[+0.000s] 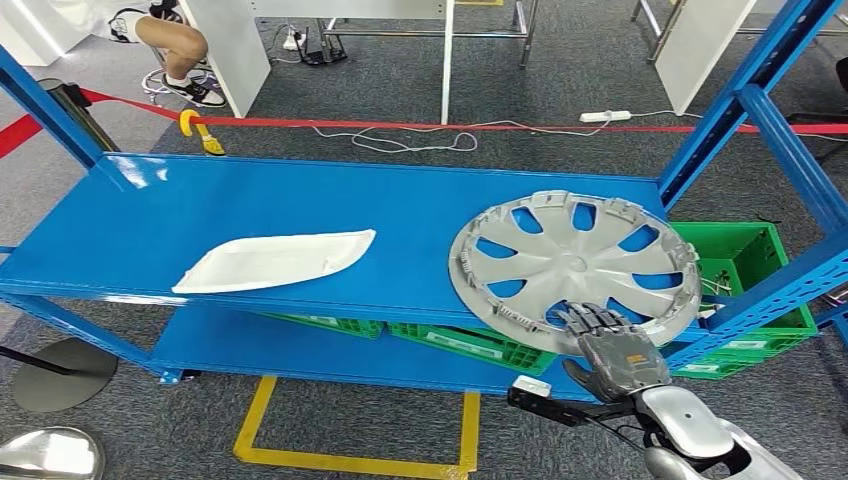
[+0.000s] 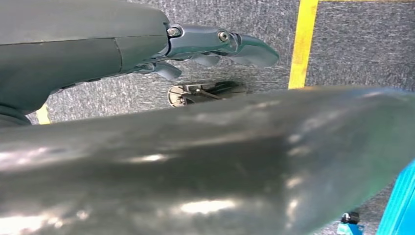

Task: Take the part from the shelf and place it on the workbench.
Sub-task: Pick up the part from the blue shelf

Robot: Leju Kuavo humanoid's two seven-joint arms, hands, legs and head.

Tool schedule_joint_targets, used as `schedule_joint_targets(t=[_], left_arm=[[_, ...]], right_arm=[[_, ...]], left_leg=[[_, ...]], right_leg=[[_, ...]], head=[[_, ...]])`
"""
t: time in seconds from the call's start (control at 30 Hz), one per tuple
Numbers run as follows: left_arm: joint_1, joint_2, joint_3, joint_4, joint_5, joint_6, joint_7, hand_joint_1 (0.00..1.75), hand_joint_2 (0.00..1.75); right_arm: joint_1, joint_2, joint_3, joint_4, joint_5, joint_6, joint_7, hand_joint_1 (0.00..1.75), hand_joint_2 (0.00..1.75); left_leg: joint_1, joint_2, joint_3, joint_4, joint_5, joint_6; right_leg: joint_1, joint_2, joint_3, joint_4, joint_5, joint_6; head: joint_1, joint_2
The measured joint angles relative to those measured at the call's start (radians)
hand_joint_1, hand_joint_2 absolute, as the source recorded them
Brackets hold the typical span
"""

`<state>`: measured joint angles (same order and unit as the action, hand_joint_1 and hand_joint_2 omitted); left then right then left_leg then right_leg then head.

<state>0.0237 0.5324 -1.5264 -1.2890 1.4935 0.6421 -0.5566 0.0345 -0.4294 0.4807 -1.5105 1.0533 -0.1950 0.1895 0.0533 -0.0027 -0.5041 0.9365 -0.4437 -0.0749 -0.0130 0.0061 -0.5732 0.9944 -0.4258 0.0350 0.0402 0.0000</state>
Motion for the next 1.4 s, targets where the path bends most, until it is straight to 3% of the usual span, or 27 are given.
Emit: schedule_joint_targets(t=[0.67, 0.87, 1.13, 1.23, 1.4], left_arm=[[-0.002, 0.011, -0.001, -0.018, 0.0, -0.004, -0.015, 0.0, 0.0], [-0.008, 0.011, -0.01, -0.018, 0.0, 0.022, -0.034, 0.0, 0.0], [-0.015, 0.011, -0.024, -0.018, 0.0, 0.021, -0.045, 0.0, 0.0], [-0.018, 0.011, -0.028, -0.018, -0.001, 0.02, -0.047, 0.0, 0.0], [-0.024, 0.011, -0.03, -0.017, -0.002, 0.02, -0.048, 0.0, 0.0]], right_arm=[[-0.015, 0.005, 0.012, 0.013, 0.063, -0.062, -0.038, 1.75, 1.75], [-0.005, 0.005, 0.015, -0.023, 0.125, -0.205, -0.075, 1.75, 1.75], [0.003, 0.004, 0.019, -0.076, 0.168, -0.287, -0.104, 1.75, 1.75], [0.001, 0.004, 0.019, -0.133, 0.199, -0.368, -0.126, 1.75, 1.75], [-0.015, 0.004, 0.016, -0.256, 0.211, -0.4, -0.141, 1.75, 1.75]], left_leg=[[0.0, 0.0, 0.0, 0.0, 0.0, 0.0], [0.0, 0.0, 0.0, 0.0, 0.0, 0.0], [0.0, 0.0, -0.001, 0.0, 0.0, 0.0], [0.0, 0.0, -0.001, 0.0, 0.0, 0.0], [0.0, 0.0, -0.001, 0.0, 0.0, 0.0]], right_leg=[[0.0, 0.0, 0.0, 0.0, 0.0, 0.0], [0.0, 0.0, -0.001, 0.0, 0.0, 0.0], [0.0, 0.0, -0.001, 0.0, 0.0, 0.0], [0.0, 0.0, -0.001, 0.0, 0.0, 0.0], [0.0, 0.0, -0.001, 0.0, 0.0, 0.0]], head=[[0.0, 0.0], [0.0, 0.0], [0.0, 0.0], [0.0, 0.0], [0.0, 0.0]])
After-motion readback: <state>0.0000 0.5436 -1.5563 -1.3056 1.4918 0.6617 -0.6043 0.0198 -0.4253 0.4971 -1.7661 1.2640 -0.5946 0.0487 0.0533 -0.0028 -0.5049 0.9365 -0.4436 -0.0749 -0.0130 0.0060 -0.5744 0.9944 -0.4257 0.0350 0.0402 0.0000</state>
